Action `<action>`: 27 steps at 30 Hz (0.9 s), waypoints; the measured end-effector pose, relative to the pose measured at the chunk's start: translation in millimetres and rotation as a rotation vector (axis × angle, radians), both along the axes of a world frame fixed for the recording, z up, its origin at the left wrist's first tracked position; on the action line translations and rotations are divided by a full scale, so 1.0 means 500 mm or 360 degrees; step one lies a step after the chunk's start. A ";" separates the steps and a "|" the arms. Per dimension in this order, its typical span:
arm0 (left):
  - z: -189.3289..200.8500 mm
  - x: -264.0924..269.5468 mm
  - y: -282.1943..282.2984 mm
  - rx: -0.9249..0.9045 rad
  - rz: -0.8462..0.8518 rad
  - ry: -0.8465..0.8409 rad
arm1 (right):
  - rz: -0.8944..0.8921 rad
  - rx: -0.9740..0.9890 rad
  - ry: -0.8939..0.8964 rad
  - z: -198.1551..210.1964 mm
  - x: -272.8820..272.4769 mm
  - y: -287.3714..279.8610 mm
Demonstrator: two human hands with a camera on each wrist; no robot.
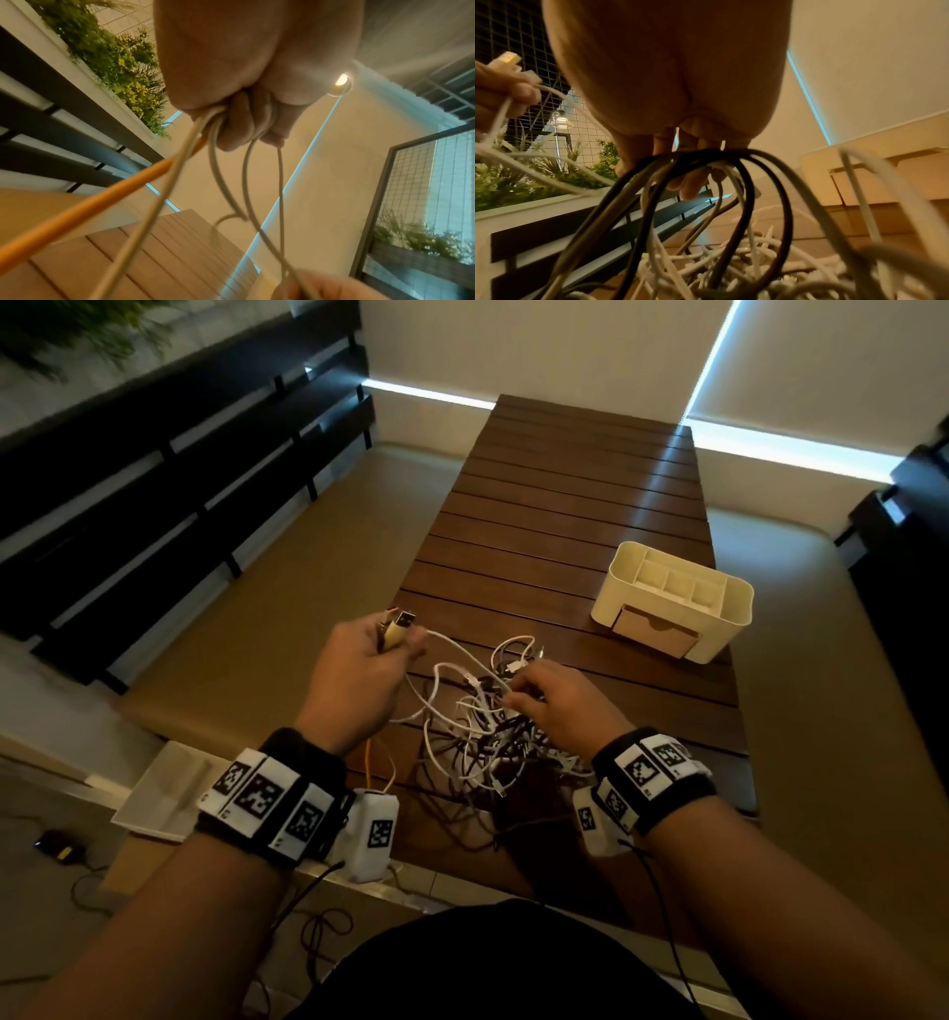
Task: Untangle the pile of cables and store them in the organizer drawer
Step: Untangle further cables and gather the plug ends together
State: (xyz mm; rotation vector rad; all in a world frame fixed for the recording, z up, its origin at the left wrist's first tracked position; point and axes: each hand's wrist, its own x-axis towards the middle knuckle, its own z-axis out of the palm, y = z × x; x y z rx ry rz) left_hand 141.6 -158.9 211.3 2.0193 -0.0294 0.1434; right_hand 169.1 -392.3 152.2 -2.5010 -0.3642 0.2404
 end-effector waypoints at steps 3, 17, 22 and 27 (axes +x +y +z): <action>-0.023 0.000 0.006 0.0043 -0.0035 0.0118 | -0.0053 0.0055 -0.0105 0.010 0.010 -0.012; 0.035 0.000 -0.012 0.0332 -0.0014 0.0067 | 0.0215 0.0194 -0.0702 0.034 0.006 0.028; -0.001 0.000 -0.042 0.0672 -0.0423 0.0277 | 0.0280 0.0285 -0.0667 0.047 -0.006 0.060; 0.004 -0.003 -0.023 0.0381 -0.0168 0.0072 | 0.0185 0.0048 -0.0392 0.015 -0.008 0.044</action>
